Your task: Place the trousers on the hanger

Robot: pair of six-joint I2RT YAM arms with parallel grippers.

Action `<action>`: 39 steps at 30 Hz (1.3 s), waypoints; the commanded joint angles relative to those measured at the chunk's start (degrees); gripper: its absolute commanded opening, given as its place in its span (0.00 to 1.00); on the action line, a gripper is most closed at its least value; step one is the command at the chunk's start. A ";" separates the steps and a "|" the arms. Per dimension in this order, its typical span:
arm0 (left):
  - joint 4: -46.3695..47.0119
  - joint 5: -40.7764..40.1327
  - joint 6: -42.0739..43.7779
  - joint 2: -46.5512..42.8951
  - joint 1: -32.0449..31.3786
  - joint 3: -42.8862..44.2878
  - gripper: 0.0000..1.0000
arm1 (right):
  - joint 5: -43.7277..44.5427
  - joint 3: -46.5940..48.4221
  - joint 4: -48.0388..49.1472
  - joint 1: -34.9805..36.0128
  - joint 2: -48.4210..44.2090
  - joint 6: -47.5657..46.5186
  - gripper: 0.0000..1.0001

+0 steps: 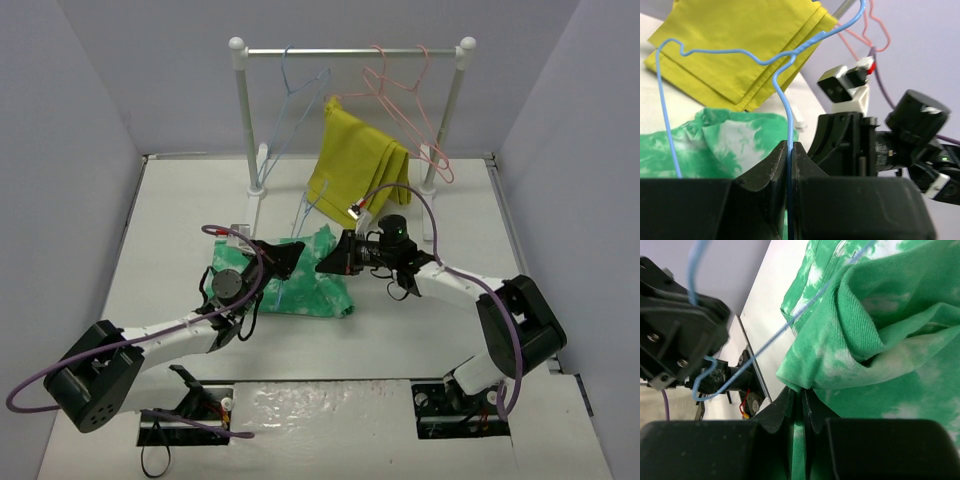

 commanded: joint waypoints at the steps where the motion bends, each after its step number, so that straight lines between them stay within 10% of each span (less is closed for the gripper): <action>1: 5.11 4.80 -1.49 -1.82 0.45 2.08 0.00 | -4.41 3.25 1.60 0.84 0.68 -1.95 0.00; 14: 10.34 10.64 -4.27 4.04 0.52 2.42 0.00 | -4.54 7.54 -1.62 1.54 1.05 -5.47 0.00; 31: 15.41 10.40 -7.11 6.33 0.43 -1.40 0.00 | -0.64 -0.48 41.28 1.54 12.28 16.72 0.03; 39: 16.03 8.79 -7.63 6.62 0.43 -4.22 0.00 | 7.00 -0.28 46.66 3.03 16.03 19.02 0.04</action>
